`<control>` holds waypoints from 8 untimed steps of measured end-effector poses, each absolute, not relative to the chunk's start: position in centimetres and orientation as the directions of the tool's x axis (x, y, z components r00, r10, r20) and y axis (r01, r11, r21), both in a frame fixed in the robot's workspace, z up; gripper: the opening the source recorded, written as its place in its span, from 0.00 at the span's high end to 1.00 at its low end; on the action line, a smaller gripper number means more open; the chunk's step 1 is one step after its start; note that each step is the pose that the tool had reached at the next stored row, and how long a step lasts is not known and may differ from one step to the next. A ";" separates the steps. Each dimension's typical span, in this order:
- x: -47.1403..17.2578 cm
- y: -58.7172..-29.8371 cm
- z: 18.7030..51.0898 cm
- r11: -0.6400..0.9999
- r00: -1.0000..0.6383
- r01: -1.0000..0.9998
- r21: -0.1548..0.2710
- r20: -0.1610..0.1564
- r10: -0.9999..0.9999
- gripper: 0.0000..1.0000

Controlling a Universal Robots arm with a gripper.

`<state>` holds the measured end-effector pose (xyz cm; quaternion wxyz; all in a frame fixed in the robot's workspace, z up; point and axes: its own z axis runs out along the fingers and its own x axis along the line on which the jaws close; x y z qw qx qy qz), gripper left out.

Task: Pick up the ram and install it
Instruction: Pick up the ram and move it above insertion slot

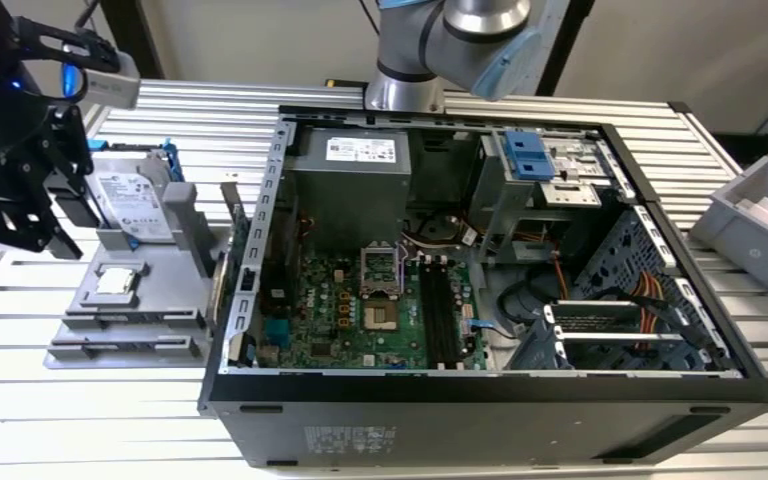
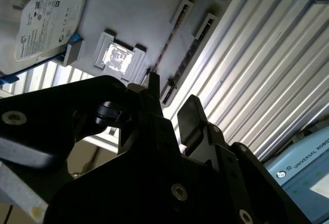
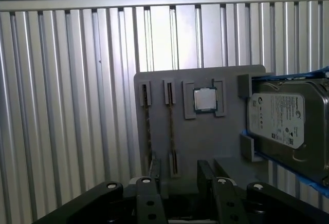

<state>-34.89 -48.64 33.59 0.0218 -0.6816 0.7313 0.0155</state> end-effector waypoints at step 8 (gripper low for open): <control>-34.9 -48.8 32.6 0.070 -0.070 -0.998 -0.007 -0.053 -0.996 0.00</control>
